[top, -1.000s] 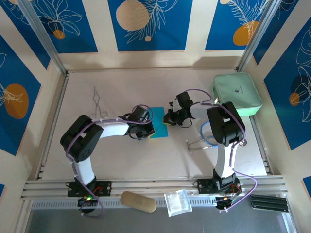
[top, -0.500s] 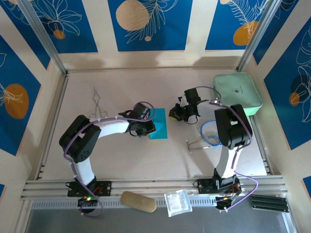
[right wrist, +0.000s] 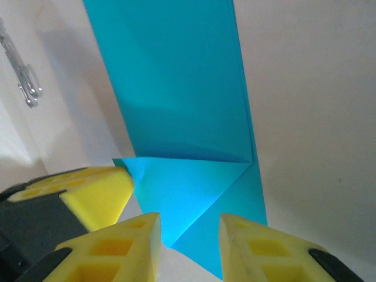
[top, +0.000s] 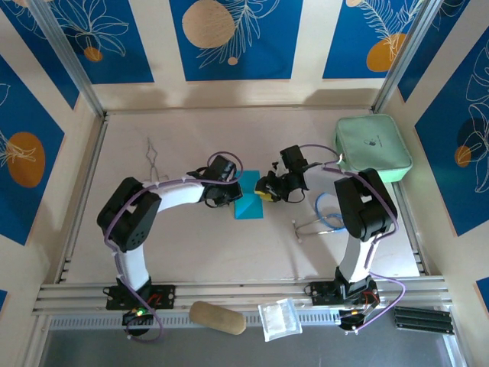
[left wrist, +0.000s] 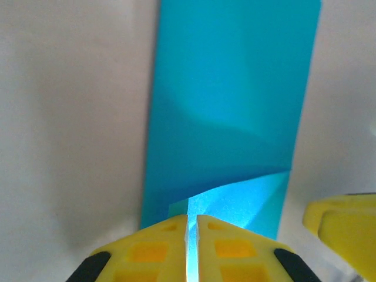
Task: Fold a paper plane with a square sheet of paper (pick it up from the middle)
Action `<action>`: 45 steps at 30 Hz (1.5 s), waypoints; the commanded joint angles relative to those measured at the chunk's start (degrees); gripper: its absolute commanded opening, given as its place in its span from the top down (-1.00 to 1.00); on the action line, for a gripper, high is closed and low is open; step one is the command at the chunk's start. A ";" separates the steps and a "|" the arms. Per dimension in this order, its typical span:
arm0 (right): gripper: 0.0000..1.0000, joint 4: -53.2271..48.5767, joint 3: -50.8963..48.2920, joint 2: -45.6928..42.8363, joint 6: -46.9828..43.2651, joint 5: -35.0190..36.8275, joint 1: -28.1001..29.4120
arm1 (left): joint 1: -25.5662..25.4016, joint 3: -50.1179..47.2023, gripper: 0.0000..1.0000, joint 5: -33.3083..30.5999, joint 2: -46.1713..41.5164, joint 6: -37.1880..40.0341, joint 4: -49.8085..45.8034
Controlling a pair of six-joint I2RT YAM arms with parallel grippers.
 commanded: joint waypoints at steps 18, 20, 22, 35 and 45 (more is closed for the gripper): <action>0.24 -4.16 5.17 5.33 2.57 -0.37 2.30 | 0.92 -2.24 0.85 -2.10 3.32 -7.15 -0.30; 0.25 -3.94 5.60 5.64 2.71 -0.62 2.52 | 0.92 -2.41 0.85 -1.85 3.39 -7.20 -0.08; 0.26 -3.80 5.90 5.95 2.84 -0.95 2.78 | 0.97 -2.52 0.86 -1.59 3.41 -7.36 0.22; 0.59 3.41 2.95 4.91 2.89 -5.05 2.92 | 2.60 -2.77 0.79 2.75 1.80 -7.18 3.42; 0.86 4.72 3.53 4.80 1.63 -4.48 2.84 | 5.80 -4.87 0.65 6.92 -3.50 -7.35 6.43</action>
